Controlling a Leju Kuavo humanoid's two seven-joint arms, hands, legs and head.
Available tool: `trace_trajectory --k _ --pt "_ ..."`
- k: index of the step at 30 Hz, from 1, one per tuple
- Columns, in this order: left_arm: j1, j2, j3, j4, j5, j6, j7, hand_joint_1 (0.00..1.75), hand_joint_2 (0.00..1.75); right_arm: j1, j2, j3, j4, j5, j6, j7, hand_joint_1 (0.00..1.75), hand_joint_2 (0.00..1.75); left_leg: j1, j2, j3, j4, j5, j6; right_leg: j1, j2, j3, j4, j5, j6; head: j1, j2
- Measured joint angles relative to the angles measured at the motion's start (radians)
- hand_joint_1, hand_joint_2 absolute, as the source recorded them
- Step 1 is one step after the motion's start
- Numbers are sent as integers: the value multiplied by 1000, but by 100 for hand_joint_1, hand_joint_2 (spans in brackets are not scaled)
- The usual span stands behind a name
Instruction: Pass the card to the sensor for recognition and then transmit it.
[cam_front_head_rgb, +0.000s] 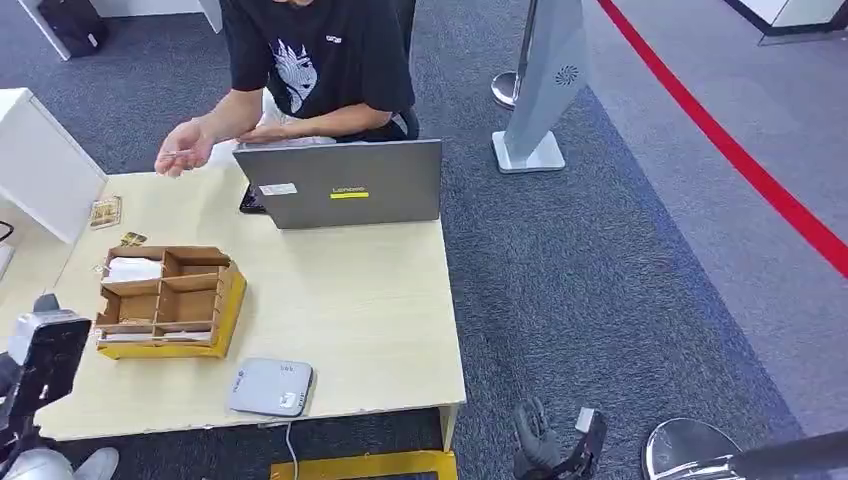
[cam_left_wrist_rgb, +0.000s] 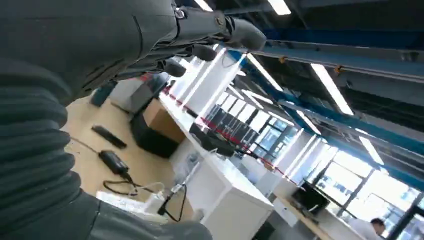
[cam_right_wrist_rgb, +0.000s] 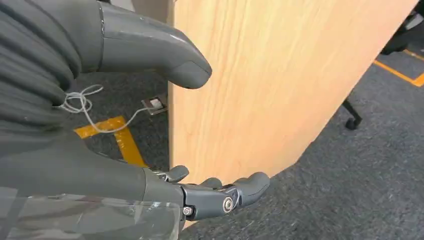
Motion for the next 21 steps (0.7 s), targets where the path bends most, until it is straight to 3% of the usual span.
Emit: trace_trajectory --k 21 --pt "-14 6 -29 14 11 4 0 0 175 -1 1 9 0 0 0 0 0 175 0 0 -1 0 -1 0 0 0 -1 0 -1 1 1 0"
